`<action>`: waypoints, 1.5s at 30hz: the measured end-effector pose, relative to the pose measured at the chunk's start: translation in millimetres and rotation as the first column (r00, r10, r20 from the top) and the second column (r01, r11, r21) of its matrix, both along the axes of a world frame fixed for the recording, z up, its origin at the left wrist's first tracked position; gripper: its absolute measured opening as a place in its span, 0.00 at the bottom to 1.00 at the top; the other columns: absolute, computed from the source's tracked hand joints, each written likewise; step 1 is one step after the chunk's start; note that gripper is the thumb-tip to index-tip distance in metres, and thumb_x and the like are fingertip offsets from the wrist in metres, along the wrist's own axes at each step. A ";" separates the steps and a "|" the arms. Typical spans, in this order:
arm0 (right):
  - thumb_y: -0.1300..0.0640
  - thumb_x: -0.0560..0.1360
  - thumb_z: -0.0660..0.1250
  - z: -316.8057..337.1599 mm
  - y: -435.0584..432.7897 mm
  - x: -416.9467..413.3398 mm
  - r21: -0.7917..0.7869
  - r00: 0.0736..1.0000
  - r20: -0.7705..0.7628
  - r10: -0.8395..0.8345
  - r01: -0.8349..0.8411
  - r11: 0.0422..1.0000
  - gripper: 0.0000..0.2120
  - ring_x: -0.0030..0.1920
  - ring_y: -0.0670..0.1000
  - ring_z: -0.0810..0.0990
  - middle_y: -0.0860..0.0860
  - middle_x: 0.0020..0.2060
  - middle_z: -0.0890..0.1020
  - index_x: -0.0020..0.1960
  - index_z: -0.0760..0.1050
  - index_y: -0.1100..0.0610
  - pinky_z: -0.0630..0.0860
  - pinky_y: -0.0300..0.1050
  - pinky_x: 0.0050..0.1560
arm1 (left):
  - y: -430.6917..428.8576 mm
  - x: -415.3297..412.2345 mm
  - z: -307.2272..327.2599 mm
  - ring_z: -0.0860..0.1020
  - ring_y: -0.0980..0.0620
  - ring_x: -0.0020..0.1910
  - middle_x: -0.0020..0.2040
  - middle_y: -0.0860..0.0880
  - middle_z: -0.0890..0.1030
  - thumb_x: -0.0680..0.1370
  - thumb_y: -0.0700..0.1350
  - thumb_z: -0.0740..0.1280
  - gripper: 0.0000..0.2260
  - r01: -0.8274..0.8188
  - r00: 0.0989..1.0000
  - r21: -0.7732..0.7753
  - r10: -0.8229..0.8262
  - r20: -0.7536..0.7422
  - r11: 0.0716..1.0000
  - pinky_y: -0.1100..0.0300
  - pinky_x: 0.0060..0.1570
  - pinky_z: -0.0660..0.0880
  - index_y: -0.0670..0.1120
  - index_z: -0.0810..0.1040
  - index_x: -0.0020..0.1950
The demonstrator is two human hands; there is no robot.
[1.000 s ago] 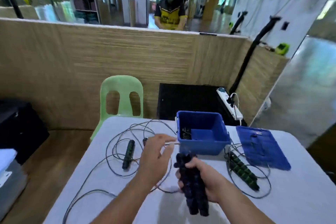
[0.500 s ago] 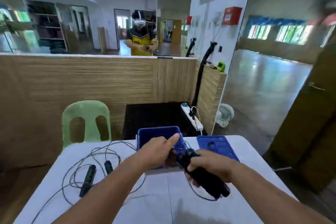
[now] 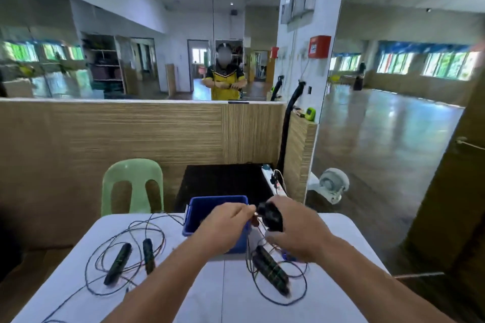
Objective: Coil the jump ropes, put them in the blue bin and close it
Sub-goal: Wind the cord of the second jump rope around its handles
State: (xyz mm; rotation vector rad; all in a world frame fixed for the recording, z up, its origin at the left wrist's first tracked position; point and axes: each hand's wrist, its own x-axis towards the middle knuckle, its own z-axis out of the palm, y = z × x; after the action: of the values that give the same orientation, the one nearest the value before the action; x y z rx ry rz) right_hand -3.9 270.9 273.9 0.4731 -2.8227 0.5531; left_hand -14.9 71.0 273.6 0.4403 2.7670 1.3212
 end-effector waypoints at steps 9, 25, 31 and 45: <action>0.44 0.68 0.66 17.2 1.2 -6.6 -0.036 0.915 -0.399 0.061 -0.082 0.996 0.21 0.48 0.49 0.78 0.46 0.48 0.79 0.58 0.77 0.51 0.73 0.39 0.45 | 7.4 25.5 19.5 0.75 0.53 0.38 0.37 0.53 0.78 0.84 0.57 0.59 0.17 0.079 0.996 0.273 -0.065 -0.060 0.959 0.49 0.45 0.72 0.51 0.78 0.42; 0.61 0.66 0.66 68.1 -39.0 26.0 -0.993 0.993 -0.070 0.095 -0.079 0.090 0.10 0.37 0.49 0.81 0.53 0.36 0.81 0.46 0.80 0.61 0.79 0.43 0.36 | 15.3 40.0 60.9 0.65 0.58 0.30 0.31 0.55 0.68 0.87 0.49 0.56 0.19 0.210 0.974 0.519 -0.133 -0.182 0.829 0.66 0.33 0.65 0.47 0.71 0.37; 0.62 0.67 0.63 76.0 -37.5 28.8 -0.957 0.964 -0.125 0.234 -0.054 -0.286 0.21 0.41 0.51 0.81 0.54 0.44 0.81 0.59 0.79 0.60 0.80 0.50 0.47 | 16.9 39.7 51.5 0.65 0.54 0.33 0.33 0.52 0.68 0.87 0.50 0.56 0.20 0.223 0.968 0.457 -0.139 -0.211 0.861 0.56 0.38 0.64 0.48 0.69 0.35; 0.57 0.61 0.67 86.0 -34.9 40.1 -0.845 0.909 -0.282 0.309 -0.082 -0.529 0.26 0.42 0.52 0.77 0.52 0.43 0.78 0.59 0.74 0.58 0.76 0.53 0.57 | 12.9 47.1 31.1 0.70 0.56 0.33 0.32 0.54 0.73 0.83 0.58 0.60 0.19 0.162 0.976 0.434 -0.078 -0.205 0.886 0.57 0.38 0.66 0.51 0.75 0.35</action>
State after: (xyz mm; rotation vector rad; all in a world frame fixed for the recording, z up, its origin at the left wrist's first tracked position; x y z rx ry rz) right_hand 36.2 235.9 359.9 0.4889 -0.8239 2.8040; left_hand 32.2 83.9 304.7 0.7775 2.4884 1.9816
